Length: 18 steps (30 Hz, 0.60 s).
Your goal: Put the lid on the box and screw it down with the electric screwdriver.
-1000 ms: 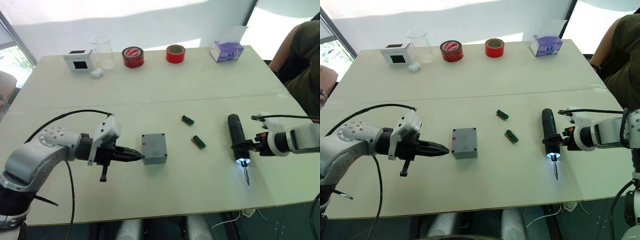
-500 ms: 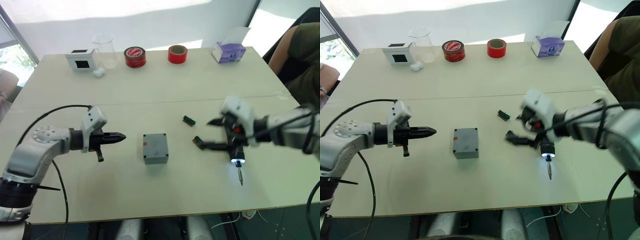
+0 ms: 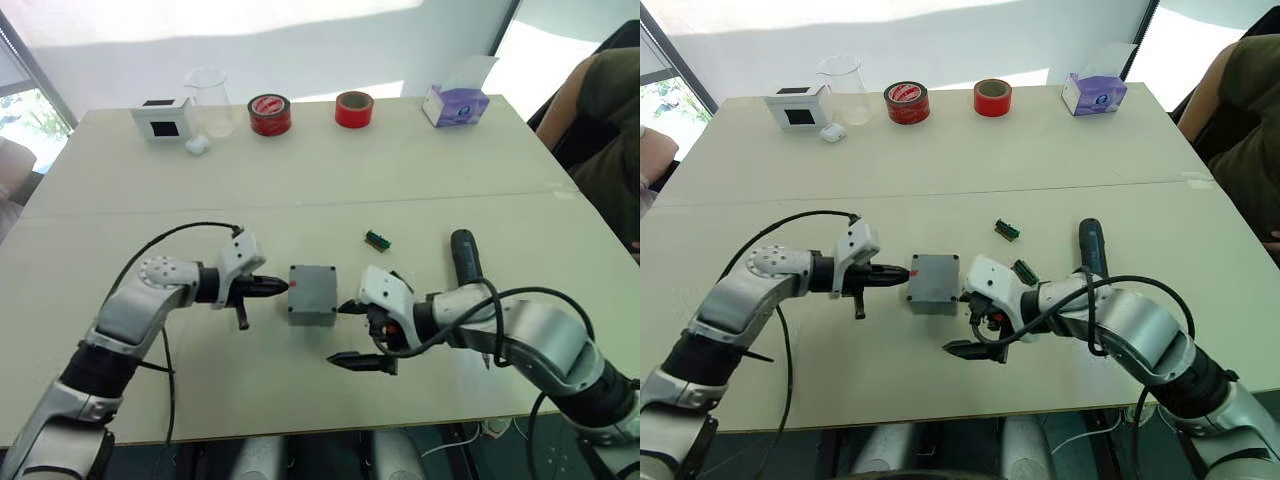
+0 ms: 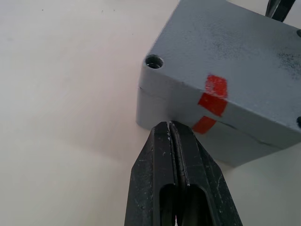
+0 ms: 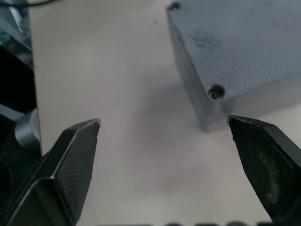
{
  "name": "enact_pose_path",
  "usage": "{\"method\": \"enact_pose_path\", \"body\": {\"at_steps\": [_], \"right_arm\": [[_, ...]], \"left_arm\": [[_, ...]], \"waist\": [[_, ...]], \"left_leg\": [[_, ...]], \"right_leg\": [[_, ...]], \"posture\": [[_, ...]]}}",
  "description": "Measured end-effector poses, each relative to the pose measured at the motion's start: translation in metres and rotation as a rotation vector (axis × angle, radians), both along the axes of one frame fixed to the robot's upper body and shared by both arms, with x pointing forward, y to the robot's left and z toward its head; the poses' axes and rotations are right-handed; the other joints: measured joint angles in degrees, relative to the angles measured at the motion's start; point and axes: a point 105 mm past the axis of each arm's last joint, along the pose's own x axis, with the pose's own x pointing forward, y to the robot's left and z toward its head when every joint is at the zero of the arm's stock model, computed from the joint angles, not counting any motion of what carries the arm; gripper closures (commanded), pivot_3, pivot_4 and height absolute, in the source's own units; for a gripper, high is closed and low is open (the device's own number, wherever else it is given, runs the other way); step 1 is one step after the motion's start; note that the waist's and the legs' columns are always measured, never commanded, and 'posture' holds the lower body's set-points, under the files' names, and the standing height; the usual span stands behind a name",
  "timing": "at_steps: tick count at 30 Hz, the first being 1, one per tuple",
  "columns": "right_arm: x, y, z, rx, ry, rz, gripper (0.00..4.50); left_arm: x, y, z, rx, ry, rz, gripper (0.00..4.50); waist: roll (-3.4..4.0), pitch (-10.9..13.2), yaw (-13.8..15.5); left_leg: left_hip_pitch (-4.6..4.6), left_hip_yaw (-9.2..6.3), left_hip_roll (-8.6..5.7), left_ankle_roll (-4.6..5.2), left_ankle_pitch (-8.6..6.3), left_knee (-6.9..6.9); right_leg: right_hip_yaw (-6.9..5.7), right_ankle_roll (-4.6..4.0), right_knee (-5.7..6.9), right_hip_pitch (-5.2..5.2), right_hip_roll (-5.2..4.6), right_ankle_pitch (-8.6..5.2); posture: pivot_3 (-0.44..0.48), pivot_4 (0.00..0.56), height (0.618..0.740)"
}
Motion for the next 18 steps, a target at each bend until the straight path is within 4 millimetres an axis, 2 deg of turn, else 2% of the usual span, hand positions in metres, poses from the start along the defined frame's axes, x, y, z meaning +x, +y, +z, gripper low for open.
{"method": "enact_pose_path", "body": {"at_steps": [5, 8, 13, 15, 18], "right_arm": [[-0.004, 0.009, -0.002, 0.026, 0.045, 0.012, 0.04], [-0.003, 0.006, 0.001, 0.013, 0.029, 0.002, 0.04], [0.01, -0.025, 0.017, -0.06, -0.074, -0.079, 0.04], [0.013, -0.031, 0.02, -0.078, -0.107, -0.087, 0.04], [0.023, -0.037, 0.022, -0.09, -0.162, -0.123, 0.04]], "left_arm": [[0.017, -0.022, 0.002, -0.022, -0.032, -0.053, 4.5], [0.028, -0.031, 0.005, -0.018, -0.07, -0.08, 4.5], [0.035, 0.004, 0.002, 0.043, -0.076, 0.002, 4.5], [0.029, 0.022, -0.001, 0.065, -0.068, 0.039, 4.5], [0.016, 0.036, -0.01, 0.087, -0.019, 0.066, 4.5]], "waist": [[-0.01, -0.01, 0.44], [-0.02, 0.0, 0.8], [-0.02, 0.0, 0.5], [-0.01, 0.0, 0.32], [-0.01, 0.0, 0.12]], "left_leg": [[0.0, 0.0, -0.03, 0.01, 0.0, 0.07], [-0.03, 0.01, -0.02, 0.07, -0.04, 0.35], [-0.03, 0.02, 0.01, 0.24, -0.14, 0.49], [-0.02, 0.03, 0.02, 0.25, -0.15, 0.5], [-0.03, 0.03, 0.0, 0.25, -0.15, 0.54]], "right_leg": [[0.0, 0.0, 0.1, 0.0, 0.01, 0.0], [0.0, 0.01, 0.25, 0.01, 0.03, -0.01], [0.02, 0.01, 0.44, -0.01, 0.04, -0.03], [0.04, 0.01, 0.45, -0.02, 0.04, -0.03], [0.05, 0.01, 0.47, 0.0, 0.0, -0.03]], "posture": [[0.0, 0.15, 0.74], [0.0, 0.15, 0.74], [0.0, 0.15, 0.74], [0.0, 0.15, 0.74], [0.0, 0.15, 0.74]]}}
